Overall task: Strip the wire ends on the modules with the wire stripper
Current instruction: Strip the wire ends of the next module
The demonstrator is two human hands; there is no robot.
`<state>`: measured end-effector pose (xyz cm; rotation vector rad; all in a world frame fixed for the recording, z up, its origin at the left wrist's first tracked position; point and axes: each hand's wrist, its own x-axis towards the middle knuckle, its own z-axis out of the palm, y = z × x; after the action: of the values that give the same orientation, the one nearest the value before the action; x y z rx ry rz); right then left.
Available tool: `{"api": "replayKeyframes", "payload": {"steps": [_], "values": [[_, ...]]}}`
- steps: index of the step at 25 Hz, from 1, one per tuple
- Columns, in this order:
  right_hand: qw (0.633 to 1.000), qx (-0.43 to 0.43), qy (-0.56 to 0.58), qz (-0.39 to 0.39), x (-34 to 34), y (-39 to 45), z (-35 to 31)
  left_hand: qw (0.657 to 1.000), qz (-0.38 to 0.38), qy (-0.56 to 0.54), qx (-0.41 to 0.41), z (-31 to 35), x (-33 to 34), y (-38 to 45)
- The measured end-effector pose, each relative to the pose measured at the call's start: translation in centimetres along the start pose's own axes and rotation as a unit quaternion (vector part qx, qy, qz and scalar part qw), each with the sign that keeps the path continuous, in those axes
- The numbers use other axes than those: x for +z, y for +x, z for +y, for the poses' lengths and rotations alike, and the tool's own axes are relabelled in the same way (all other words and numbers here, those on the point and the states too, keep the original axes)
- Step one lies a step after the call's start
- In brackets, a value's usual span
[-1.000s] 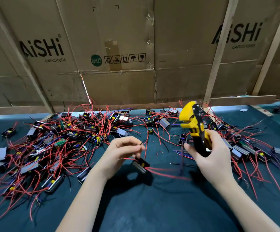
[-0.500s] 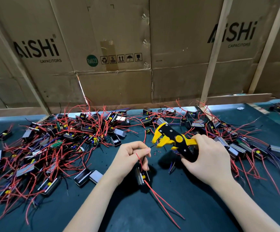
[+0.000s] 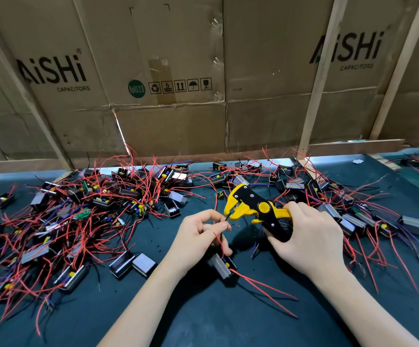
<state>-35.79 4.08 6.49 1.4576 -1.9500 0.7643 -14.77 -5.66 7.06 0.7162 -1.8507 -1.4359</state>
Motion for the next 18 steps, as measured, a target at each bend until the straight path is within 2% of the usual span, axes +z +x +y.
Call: {"api": "replayKeyframes", "payload": {"steps": [14,18], "values": [[1.000,-0.003,-0.005,-0.013,-0.20,-0.19,-0.66,0.999,-0.011,-0.027,-0.017,0.55,-0.58,-0.19],[1.000,0.025,-0.007,-0.013,0.16,-0.19,-0.55,0.999,-0.024,0.004,-0.022,0.56,-0.82,-0.27]]}}
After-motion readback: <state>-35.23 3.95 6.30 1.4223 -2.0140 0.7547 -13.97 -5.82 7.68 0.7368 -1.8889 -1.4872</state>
